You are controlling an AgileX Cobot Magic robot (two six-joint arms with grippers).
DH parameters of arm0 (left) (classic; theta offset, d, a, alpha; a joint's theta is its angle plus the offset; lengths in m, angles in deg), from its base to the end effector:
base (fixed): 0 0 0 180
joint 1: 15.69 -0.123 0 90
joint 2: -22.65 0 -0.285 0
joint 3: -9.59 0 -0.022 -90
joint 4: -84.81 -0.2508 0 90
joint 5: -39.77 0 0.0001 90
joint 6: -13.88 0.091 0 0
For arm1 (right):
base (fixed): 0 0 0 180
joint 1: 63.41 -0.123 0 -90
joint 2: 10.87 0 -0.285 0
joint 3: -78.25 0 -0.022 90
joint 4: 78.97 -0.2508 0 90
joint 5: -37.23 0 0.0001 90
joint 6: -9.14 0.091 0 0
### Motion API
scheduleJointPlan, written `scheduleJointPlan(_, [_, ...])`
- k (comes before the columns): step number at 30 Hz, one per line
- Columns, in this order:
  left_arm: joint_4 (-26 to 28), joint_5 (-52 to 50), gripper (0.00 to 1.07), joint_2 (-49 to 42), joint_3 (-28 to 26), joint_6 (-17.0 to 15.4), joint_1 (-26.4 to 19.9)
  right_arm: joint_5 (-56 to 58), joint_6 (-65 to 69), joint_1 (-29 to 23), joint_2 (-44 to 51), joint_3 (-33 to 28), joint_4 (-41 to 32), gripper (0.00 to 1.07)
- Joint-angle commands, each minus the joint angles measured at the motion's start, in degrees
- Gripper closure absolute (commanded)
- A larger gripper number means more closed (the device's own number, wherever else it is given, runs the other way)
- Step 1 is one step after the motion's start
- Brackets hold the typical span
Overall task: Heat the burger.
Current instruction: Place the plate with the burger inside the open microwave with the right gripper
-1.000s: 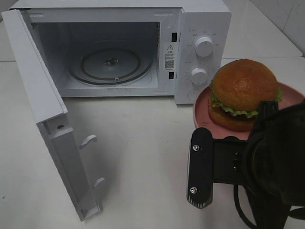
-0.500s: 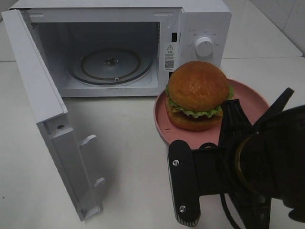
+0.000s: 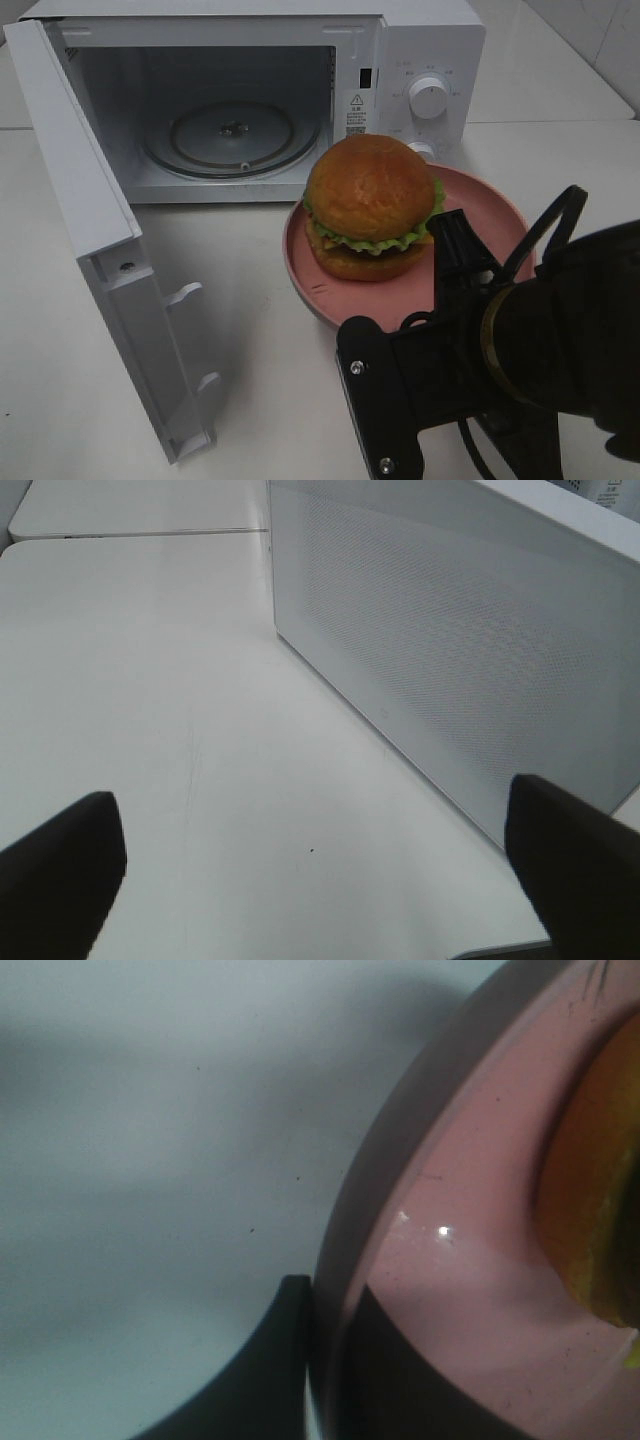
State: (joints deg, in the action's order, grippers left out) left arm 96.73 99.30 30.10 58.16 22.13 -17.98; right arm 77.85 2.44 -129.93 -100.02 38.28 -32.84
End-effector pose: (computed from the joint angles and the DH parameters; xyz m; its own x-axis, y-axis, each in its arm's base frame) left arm -0.0052 -0.0164 0.2804 -0.4175 0.0201 -0.9085 0.1376 0.9896 -0.0413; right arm 0.1316 0.1956 0.1914 0.2626 -0.9625 0.0679 -0.7916 -0.2551 -0.5552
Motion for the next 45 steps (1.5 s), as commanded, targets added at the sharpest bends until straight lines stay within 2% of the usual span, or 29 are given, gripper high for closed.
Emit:
scheduleJointPlan(1, [0.11,-0.57,0.09,-1.32,0.17,-0.11,-0.06,-3.78,-5.04,2.69,0.63,0.17,2.01,1.07])
scheduleJointPlan(10, [0.11,-0.57,0.09,-1.32,0.17,-0.11,-0.06,-9.97,-18.74,11.12,0.63,0.23,-0.34,1.07])
scheduleJointPlan(17, [0.11,-0.57,0.09,-1.32,0.17,-0.11,-0.06,-15.93,-33.69,17.3,0.63,0.23,-9.74,1.07])
scheduleJointPlan(23, [0.11,-0.57,0.09,-1.32,0.17,-0.11,-0.06,-18.79,-44.58,19.88,0.63,0.23,-16.1,1.07])
scheduleJointPlan(25, [0.11,-0.57,0.09,-1.32,0.17,-0.11,-0.06,-19.6,-50.08,21.72,0.63,0.63,-20.68,1.07])
scheduleJointPlan(36, [0.11,-0.57,0.09,-1.32,0.17,-0.11,-0.06,-18.91,-67.61,27.33,0.63,5.5,-31.97,1.07])
scheduleJointPlan(38, [0.11,-0.57,0.09,-1.32,0.17,-0.11,-0.06,-17.7,-72.54,28.82,0.63,6.99,-36.55,1.07])
scheduleJointPlan(45, [0.11,-0.57,0.09,-1.32,0.17,-0.11,-0.06,-14.44,-83.82,31.57,0.63,8.88,-45.78,1.07])
